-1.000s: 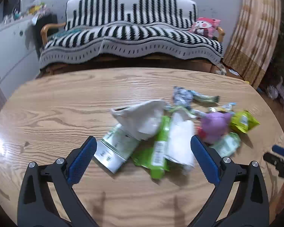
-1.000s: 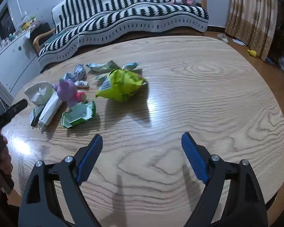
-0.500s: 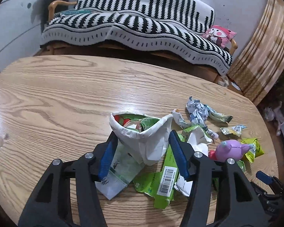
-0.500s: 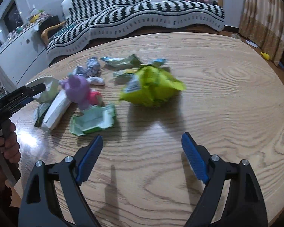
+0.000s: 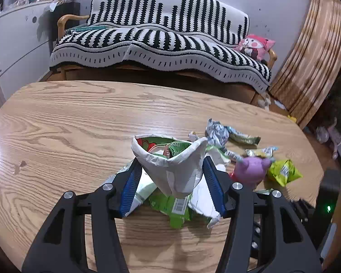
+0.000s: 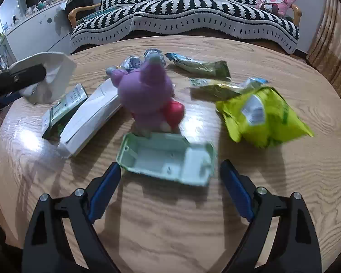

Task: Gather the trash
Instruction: 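Grasp the white paper cup with the left gripper while the right gripper grasps the pale green plastic tray, then carry both items to the bin and open the right gripper to drop the green tray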

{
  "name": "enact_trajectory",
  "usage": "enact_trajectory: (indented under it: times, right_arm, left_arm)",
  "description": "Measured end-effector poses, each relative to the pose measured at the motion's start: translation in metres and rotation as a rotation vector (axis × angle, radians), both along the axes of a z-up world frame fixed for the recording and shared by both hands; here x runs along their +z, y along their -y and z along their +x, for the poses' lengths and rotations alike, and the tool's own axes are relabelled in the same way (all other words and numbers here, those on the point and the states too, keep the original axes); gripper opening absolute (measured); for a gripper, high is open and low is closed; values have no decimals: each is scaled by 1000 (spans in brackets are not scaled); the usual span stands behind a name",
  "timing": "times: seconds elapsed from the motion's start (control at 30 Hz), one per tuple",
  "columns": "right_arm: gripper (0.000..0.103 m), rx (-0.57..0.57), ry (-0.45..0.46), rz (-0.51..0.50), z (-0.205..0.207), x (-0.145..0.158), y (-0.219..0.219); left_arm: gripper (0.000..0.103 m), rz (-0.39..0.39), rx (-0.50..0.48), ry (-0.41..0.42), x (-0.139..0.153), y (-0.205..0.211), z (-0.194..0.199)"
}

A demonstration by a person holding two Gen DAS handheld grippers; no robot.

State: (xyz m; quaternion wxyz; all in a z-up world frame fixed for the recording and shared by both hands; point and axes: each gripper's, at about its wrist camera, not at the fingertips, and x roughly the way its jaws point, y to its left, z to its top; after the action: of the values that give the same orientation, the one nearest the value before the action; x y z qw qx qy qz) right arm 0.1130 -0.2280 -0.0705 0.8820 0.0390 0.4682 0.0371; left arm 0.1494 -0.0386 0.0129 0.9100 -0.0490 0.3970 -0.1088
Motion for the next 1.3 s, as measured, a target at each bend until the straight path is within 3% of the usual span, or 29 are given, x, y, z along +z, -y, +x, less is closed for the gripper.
enact_trajectory:
  times: [0.2, 0.27, 0.4, 0.7, 0.97, 1.3]
  right_arm:
    - [87, -3, 13, 7, 6, 1, -7]
    - [78, 5, 16, -2, 5, 2, -8]
    - [77, 9, 33, 2, -1, 6, -8]
    - [77, -15, 79, 9, -45, 31, 20]
    - [77, -153, 105, -6, -106, 49, 111]
    - [78, -434, 83, -21, -221, 40, 270]
  left_arm:
    - [55, 28, -9, -6, -4, 7, -6]
    - [55, 31, -9, 0, -2, 9, -8]
    - [55, 28, -17, 5, 1, 13, -14]
    - [55, 47, -79, 15, 7, 44, -35]
    - [55, 67, -209, 25, 9, 110, -69]
    - [55, 76, -501, 26, 6, 252, -145]
